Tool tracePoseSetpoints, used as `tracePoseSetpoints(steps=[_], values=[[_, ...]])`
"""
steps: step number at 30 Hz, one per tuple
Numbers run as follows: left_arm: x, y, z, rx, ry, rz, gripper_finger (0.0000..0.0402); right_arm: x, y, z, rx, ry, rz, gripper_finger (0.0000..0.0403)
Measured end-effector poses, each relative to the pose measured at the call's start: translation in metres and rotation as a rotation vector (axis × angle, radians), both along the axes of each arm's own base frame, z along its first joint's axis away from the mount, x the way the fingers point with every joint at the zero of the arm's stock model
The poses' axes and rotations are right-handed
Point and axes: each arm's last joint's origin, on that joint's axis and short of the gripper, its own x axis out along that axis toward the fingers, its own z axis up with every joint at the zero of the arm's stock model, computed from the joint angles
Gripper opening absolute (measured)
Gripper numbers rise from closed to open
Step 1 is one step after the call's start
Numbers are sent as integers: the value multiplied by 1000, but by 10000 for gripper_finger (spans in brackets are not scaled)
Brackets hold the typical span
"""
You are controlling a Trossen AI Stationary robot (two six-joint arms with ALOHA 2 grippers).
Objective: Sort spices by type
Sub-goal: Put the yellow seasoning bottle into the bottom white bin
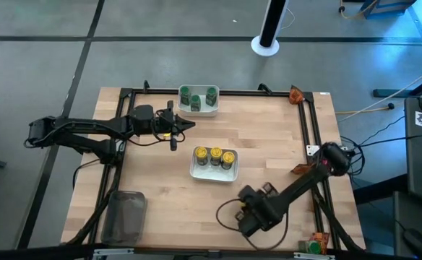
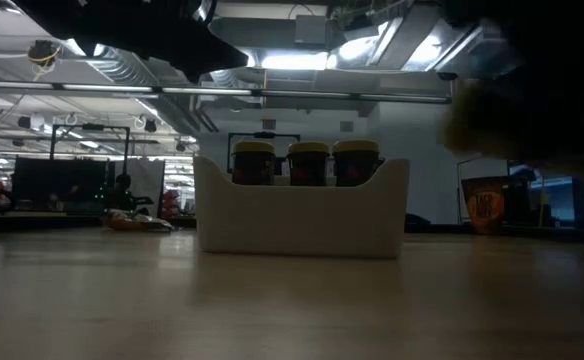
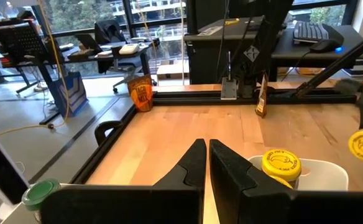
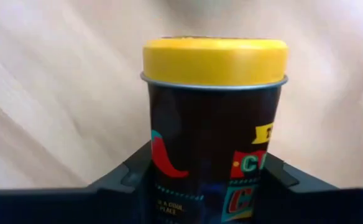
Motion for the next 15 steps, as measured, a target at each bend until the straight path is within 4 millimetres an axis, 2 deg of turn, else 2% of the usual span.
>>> tracePoseSetpoints(steps=[3, 7, 15], values=[[1, -3, -1, -3, 6, -14, 8, 9, -14, 17, -137, -106, 92, 170], [2, -13, -1, -5, 11, -60, 8, 20, -31, 29, -302, -185, 193, 170], [4, -33, -3, -8, 32, -147, 8, 52, -51, 36, -404, -268, 357, 170]])
